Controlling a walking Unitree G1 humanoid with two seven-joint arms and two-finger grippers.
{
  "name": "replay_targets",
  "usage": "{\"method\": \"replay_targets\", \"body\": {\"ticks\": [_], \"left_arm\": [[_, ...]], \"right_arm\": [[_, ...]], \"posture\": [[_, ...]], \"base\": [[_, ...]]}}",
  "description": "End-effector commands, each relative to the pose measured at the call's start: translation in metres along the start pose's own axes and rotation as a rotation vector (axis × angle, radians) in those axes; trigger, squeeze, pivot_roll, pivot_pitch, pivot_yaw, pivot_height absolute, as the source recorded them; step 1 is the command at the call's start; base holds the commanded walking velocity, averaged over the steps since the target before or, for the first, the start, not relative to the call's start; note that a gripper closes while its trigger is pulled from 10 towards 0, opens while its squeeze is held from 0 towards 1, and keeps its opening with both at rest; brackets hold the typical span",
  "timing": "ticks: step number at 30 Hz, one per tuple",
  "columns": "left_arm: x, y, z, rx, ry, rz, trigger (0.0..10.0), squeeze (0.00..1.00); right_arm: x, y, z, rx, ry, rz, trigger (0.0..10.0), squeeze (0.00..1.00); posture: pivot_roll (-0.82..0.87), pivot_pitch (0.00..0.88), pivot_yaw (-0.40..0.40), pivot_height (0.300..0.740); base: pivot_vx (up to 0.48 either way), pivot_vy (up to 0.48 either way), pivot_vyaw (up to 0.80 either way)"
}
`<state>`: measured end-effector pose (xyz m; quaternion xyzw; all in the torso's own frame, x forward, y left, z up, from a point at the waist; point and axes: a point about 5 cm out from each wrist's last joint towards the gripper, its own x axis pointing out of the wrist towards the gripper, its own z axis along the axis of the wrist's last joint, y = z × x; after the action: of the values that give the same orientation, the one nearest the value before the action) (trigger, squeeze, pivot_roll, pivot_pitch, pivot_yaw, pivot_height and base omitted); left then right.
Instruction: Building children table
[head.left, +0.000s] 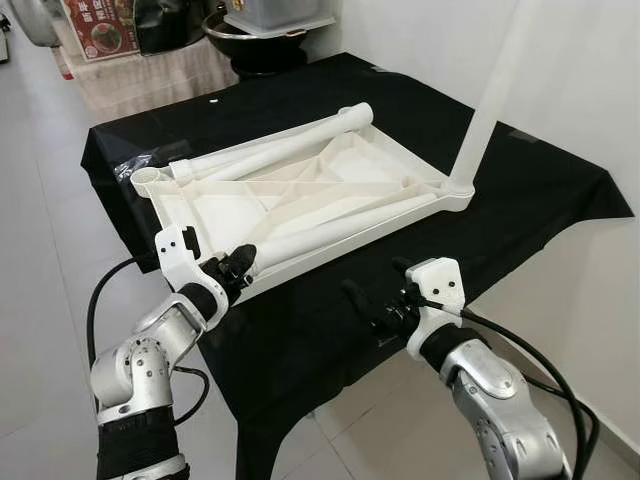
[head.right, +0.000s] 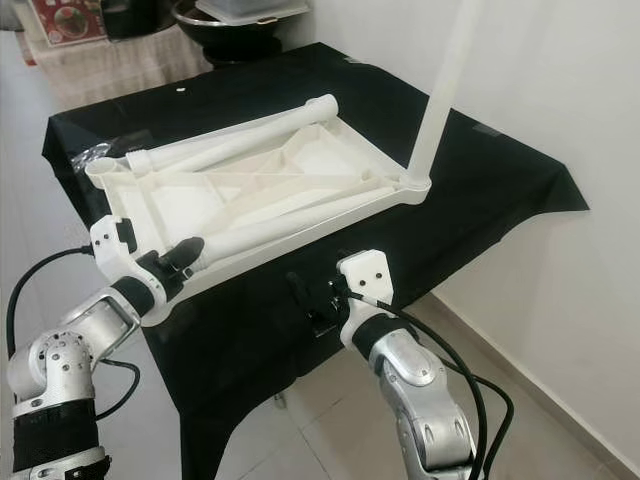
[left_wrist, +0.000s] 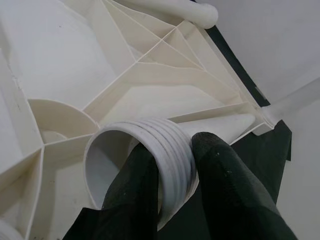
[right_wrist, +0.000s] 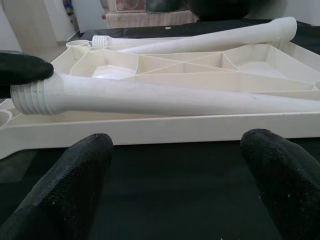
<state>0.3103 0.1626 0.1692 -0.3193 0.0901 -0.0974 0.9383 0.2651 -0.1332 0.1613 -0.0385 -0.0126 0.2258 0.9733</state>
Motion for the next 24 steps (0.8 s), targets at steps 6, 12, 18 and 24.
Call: {"method": "replay_targets", "body": {"ticks": [6, 12, 18, 24], "left_arm": [[-0.01, -0.005, 0.039, -0.021, -0.178, -0.081, 0.0, 0.0], [-0.019, -0.006, 0.062, -0.062, -0.278, -0.118, 0.0, 0.0], [-0.025, -0.017, 0.069, -0.073, -0.314, -0.195, 0.0, 0.0], [-0.031, -0.019, 0.072, -0.089, -0.332, -0.227, 0.0, 0.0]], "right_arm": [[0.006, -0.02, 0.032, 0.04, -0.116, -0.063, 10.0, 0.0], [0.013, -0.029, 0.064, 0.261, -0.259, -0.045, 10.0, 0.0], [0.02, -0.018, 0.077, 0.529, -0.342, 0.086, 10.0, 0.0], [0.028, 0.006, 0.08, 0.796, -0.36, 0.241, 10.0, 0.0]], "posture": [[-0.02, 0.099, 0.004, 0.74], [-0.01, 0.096, -0.006, 0.74], [0.0, 0.097, -0.012, 0.74], [0.01, 0.1, -0.017, 0.74]], "base": [[0.0, 0.0, 0.0], [0.0, 0.0, 0.0], [0.0, 0.0, 0.0], [0.0, 0.0, 0.0]]}}
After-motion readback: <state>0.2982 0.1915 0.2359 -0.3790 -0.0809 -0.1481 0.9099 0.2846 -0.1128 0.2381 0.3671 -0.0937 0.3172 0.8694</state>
